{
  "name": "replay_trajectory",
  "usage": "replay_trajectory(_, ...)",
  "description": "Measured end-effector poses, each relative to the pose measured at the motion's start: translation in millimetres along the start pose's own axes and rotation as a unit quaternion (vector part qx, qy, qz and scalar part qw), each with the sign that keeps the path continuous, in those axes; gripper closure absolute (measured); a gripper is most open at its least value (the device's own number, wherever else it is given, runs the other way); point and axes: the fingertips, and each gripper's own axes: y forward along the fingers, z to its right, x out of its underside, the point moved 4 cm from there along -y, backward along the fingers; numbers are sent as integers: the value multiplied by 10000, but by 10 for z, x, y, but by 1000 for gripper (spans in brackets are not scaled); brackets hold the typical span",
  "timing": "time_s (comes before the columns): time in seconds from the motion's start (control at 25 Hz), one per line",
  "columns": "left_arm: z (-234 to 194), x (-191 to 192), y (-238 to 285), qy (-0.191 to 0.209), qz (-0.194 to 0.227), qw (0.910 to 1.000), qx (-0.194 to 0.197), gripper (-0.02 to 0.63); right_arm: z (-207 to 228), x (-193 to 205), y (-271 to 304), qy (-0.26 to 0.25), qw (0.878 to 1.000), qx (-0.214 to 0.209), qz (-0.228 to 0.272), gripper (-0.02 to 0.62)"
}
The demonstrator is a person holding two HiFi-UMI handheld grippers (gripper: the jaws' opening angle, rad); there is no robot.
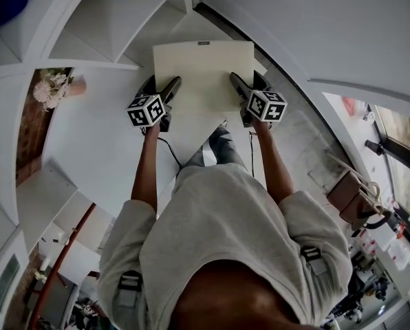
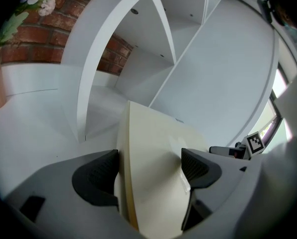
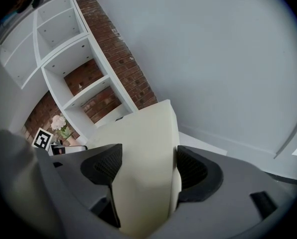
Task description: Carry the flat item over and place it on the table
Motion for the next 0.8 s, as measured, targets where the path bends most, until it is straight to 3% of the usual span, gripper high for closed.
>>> replay_trajectory(0.8, -77, 86, 116, -285, -257, 9993, -25, 201, 147, 80, 106, 301, 9993, -63, -227, 230)
